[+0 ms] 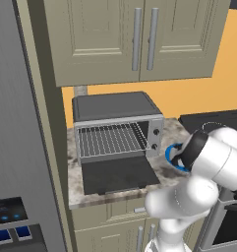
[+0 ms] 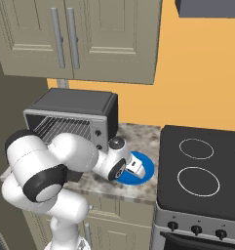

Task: Pick up the bagel from the plate, place it on the toaster oven rack, close the door, and set the timer.

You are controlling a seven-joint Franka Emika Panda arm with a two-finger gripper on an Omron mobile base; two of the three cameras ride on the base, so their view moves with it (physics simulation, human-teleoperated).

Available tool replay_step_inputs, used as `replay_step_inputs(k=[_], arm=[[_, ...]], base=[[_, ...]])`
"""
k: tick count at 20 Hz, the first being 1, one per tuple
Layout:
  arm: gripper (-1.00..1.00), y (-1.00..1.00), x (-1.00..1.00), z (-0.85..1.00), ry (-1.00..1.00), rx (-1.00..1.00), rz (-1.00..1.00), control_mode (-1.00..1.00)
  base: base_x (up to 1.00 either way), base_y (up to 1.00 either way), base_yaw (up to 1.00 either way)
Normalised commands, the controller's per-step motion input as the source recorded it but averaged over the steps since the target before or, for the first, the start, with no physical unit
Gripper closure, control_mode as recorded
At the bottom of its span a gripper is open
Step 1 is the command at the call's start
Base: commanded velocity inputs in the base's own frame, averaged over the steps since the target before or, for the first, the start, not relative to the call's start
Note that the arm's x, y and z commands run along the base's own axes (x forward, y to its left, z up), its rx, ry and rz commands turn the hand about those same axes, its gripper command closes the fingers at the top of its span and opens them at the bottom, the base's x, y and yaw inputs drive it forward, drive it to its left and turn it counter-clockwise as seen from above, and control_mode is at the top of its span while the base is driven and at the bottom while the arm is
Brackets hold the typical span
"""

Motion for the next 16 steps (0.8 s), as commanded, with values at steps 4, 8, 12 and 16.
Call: replay_step_inputs(k=[4, 8, 12, 16], arm=[[-1.00, -0.01, 0.19, -0.08, -0.01, 0.00, 0.00, -1.00], [-1.00, 0.00, 0.20, -0.04, -0.01, 0.00, 0.00, -1.00], [1.00, 0.00, 0.12, -0.07, 0.00, 0.00, 0.00, -1.00], [1.00, 0.00, 0.04, -0.01, 0.00, 0.00, 0.00, -1.00]], base=[[0.00, 0.00, 0.00], [0.00, 0.00, 0.00], [0.00, 0.00, 0.00], [0.00, 0.00, 0.00]])
